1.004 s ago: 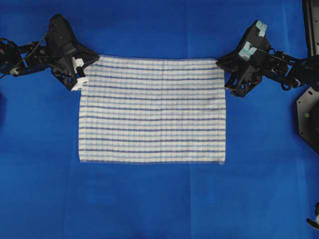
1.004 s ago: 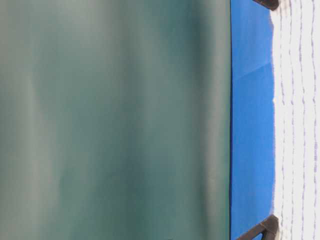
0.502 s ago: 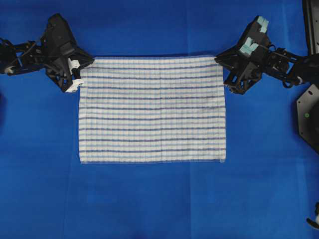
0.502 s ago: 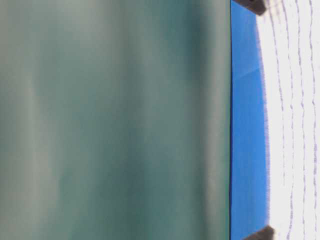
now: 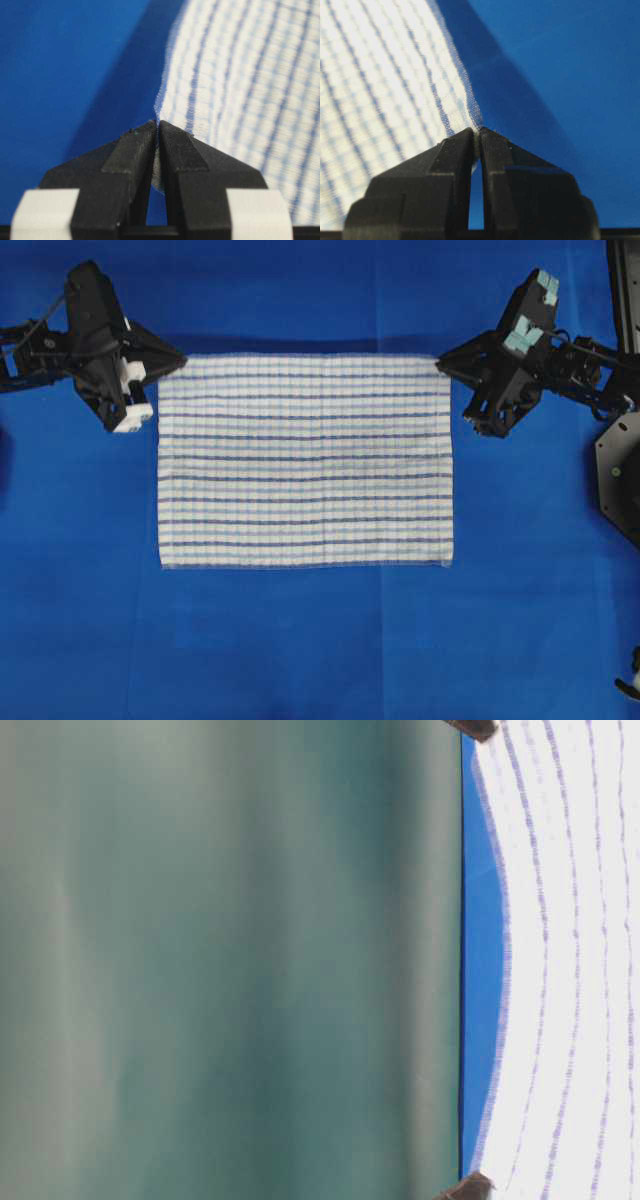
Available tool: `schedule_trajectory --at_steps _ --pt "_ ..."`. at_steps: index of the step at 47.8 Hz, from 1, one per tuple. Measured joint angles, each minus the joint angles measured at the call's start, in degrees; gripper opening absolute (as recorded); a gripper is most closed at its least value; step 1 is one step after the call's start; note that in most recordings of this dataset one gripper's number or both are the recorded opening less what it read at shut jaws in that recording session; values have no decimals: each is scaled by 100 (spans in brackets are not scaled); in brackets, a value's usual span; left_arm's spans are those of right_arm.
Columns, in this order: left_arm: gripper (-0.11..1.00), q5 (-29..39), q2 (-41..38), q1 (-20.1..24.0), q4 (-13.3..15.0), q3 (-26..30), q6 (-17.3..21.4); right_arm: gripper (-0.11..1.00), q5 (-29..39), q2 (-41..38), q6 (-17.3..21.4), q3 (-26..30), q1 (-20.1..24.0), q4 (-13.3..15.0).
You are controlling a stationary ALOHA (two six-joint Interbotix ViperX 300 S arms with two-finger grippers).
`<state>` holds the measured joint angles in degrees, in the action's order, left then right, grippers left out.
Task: Fold the blue towel.
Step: 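Lift the far edge and fold it toward the near edge with both grippers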
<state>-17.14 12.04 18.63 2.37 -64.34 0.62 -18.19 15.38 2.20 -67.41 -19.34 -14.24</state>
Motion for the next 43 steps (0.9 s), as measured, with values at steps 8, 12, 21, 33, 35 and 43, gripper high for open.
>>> schedule_trajectory --at_steps 8,12,21,33,35,43 --pt "3 44 141 -580 0 -35 -88 5 97 281 316 -167 536 -141" --pt "3 53 290 -940 0 -70 -193 5 132 501 492 -299 896 -229" --pt "3 53 527 -1688 0 -229 -650 5 149 914 835 -466 1688 -431" --pt "3 26 536 -2575 -9 -264 -1318 5 299 1011 932 -501 2610 -765" --pt "3 26 501 -2725 0 -246 -1354 5 308 1011 932 -501 2725 -826" --pt "3 0 334 -3243 -9 -105 -1459 5 316 888 923 -501 3138 -1011"
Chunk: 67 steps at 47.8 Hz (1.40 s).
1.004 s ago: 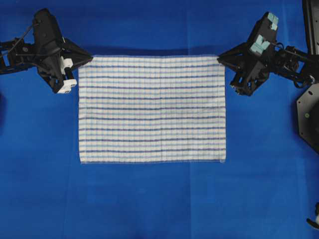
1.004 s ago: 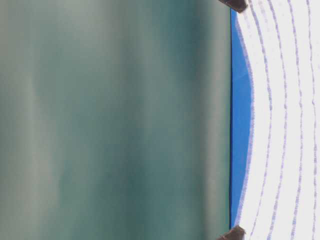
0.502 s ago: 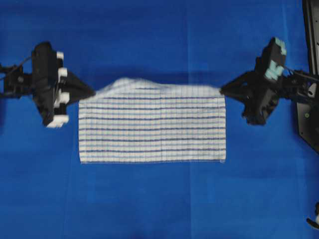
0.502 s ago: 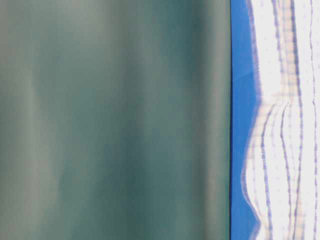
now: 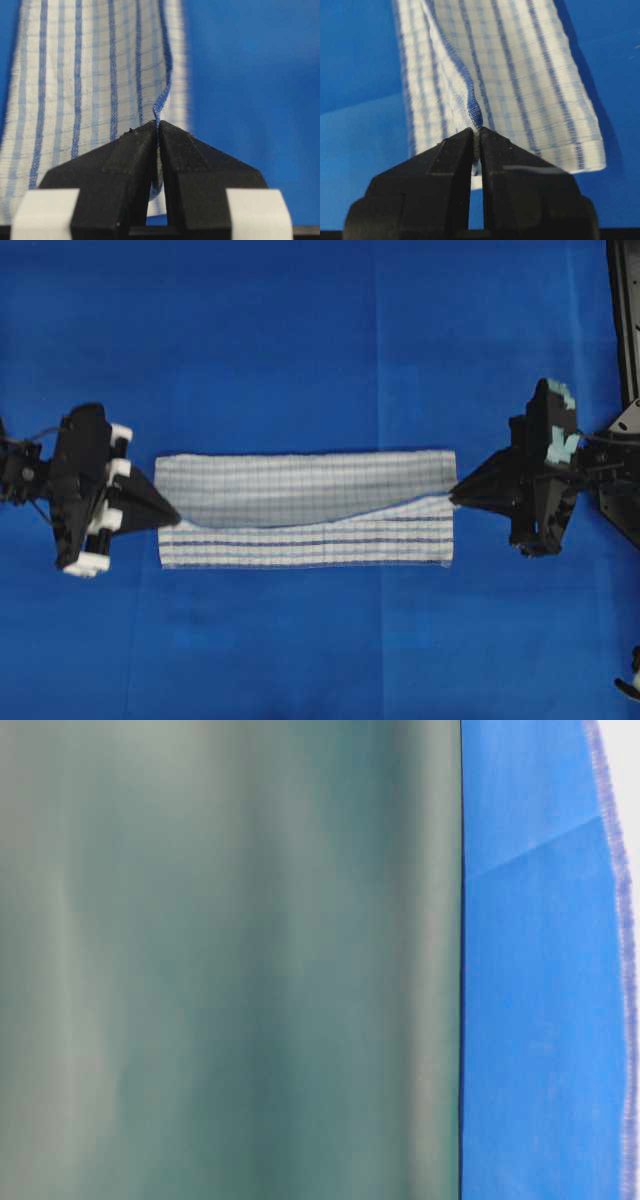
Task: Fold the blue towel.
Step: 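Lift the far edge and fold it toward the near edge with both grippers, then release the folded edge and open both grippers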
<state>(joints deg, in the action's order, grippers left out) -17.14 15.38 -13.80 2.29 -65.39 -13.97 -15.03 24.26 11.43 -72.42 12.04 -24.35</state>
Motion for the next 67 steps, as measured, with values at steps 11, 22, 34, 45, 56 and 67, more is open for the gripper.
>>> schedule_trajectory --at_steps 11,22,34,45,56,67 --pt "3 0 -149 -211 9 97 -44 5 0 -290 9 105 290 -105" --pt "3 70 -149 -220 9 88 -18 5 44 -501 0 237 316 -114" --pt "6 229 -211 -105 9 88 -18 9 123 -703 0 369 316 -114" --pt "66 308 -202 -70 9 88 0 70 185 -773 0 466 316 -141" --pt "62 589 62 167 9 70 62 89 176 -721 -185 483 264 -141" --pt "60 650 149 1011 9 70 325 89 185 -633 -615 448 -536 -141"
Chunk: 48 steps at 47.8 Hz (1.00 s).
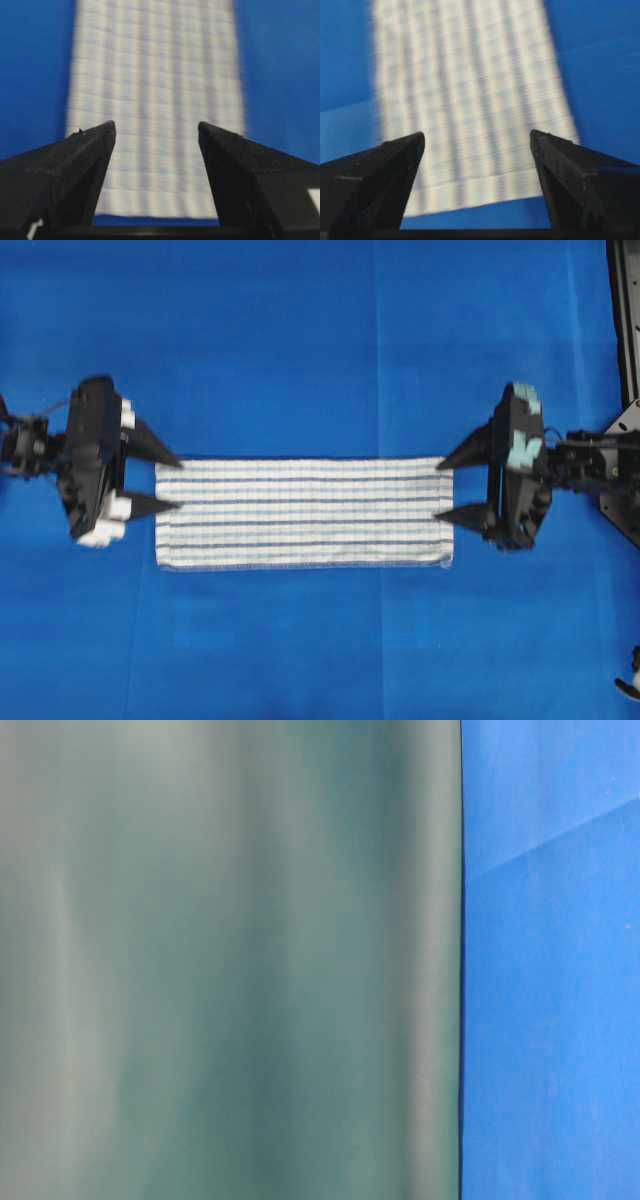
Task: Fold the blue towel.
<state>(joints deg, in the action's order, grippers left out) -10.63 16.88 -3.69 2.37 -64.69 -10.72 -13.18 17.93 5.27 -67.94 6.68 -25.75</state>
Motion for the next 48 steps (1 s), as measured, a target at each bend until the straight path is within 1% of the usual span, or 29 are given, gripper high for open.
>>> schedule_trajectory --at_steps 7,11,19,29,34,38,40,44,48 --pt "61 -9 -62 396 -9 0 554 89 9 0 -378 -9 -536 9" --pt "60 -26 -132 519 -9 0 712 89 9 -18 -466 -9 -677 9" --pt "60 -141 -413 633 -9 0 738 88 -35 -237 -475 -9 -712 9" --pt "60 -606 -1063 668 -9 0 747 88 -316 -853 -483 -9 -712 -18" --pt "55 -721 -1345 668 -9 0 738 85 -387 -1072 -483 -9 -721 -44" --pt "48 -738 -1459 668 0 0 738 75 -413 -1125 -492 -9 -721 -44" --pt "43 -747 -1477 668 -9 0 738 65 -422 -1125 -501 -9 -729 -44" --pt "30 -747 -1485 659 0 -35 738 44 -422 -1125 -501 -9 -729 -53" --pt "15 -738 -1494 668 -9 -62 694 22 -422 -1125 -483 -9 -721 -53"
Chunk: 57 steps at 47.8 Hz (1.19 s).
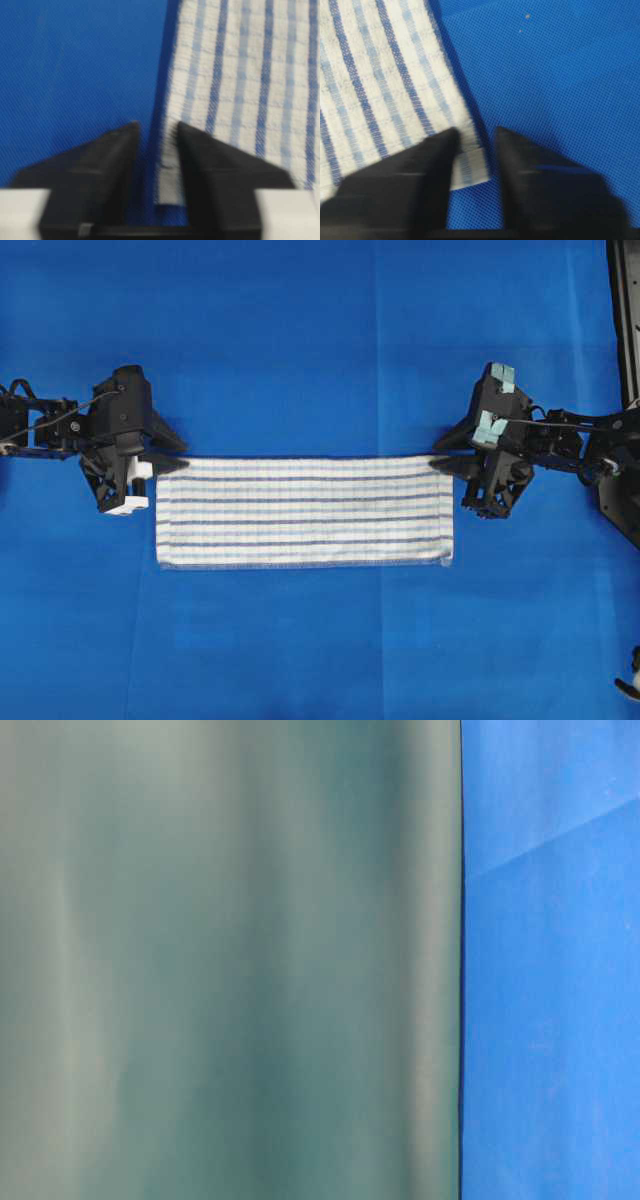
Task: Fold the blue towel.
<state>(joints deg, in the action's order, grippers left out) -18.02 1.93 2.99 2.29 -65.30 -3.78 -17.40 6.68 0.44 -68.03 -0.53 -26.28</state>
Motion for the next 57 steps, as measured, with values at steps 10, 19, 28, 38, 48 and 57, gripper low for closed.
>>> schedule_trajectory --at_steps 10,19,28,38,48,57 --pt "2 97 0 -9 9 9 -325 1 0 0 0 0 132 0" --pt "2 132 9 -9 0 26 -369 1 9 0 0 0 141 0" --pt "2 466 246 -9 9 79 -369 1 53 176 9 0 158 0" --pt "2 1336 958 -18 9 325 -369 1 448 923 -18 0 158 9" --pt "2 2030 1679 -281 9 536 -369 1 1055 1793 -18 0 167 0" --pt "2 2145 1925 -510 9 554 -404 1 1318 2171 -18 0 158 9"
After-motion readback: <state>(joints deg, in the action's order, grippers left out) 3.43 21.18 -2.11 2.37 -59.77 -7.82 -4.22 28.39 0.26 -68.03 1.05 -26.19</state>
